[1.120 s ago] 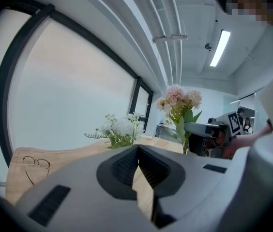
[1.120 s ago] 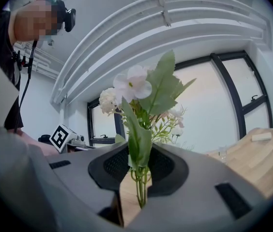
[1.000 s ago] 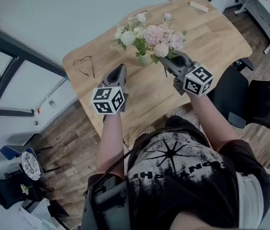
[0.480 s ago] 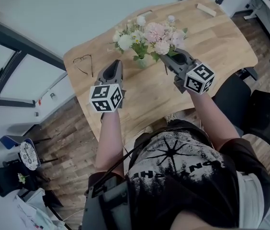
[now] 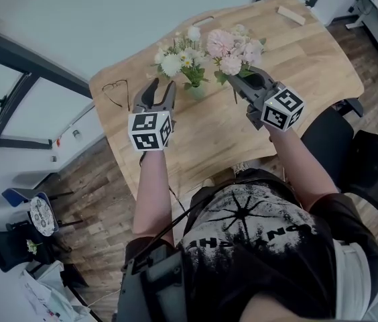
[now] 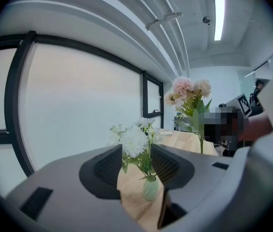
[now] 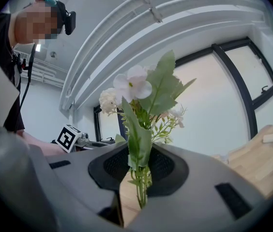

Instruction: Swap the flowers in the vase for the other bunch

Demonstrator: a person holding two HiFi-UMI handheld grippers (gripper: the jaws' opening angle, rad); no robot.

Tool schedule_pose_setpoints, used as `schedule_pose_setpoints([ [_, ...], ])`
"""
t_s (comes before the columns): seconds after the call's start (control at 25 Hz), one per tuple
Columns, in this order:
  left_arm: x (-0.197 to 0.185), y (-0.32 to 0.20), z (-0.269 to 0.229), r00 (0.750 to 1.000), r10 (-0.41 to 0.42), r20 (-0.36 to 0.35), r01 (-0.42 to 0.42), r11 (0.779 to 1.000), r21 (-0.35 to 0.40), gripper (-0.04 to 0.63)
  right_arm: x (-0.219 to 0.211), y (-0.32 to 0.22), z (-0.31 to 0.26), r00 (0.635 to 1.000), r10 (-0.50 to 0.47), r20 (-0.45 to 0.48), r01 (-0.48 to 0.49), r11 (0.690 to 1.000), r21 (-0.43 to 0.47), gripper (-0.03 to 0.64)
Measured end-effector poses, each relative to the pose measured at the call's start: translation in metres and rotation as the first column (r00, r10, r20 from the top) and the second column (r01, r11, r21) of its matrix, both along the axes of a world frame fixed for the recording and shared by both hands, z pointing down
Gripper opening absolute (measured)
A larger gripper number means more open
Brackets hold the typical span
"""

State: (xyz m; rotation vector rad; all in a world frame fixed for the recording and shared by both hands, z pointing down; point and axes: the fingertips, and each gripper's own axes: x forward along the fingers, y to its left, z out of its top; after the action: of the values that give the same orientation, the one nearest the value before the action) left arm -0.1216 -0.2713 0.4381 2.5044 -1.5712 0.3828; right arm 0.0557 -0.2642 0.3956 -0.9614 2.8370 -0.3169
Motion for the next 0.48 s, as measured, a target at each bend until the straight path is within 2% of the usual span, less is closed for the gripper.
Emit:
schedule_pose_setpoints([
  [0.16,0.001,-0.009,0.002,0.999,-0.001,0.054,0.001,1.0,0.004,0.224,0.002,-0.003,0.004,1.0,-0.001,0.003,0.001,1.0,-0.007,0.072],
  [0.48,0.007,-0.026,0.006,0.98,0.026,0.199,-0.025,1.0,-0.008,0.284,0.006,-0.008,0.007,1.0,-0.004,0.005,0.004,1.0,-0.013,0.073],
])
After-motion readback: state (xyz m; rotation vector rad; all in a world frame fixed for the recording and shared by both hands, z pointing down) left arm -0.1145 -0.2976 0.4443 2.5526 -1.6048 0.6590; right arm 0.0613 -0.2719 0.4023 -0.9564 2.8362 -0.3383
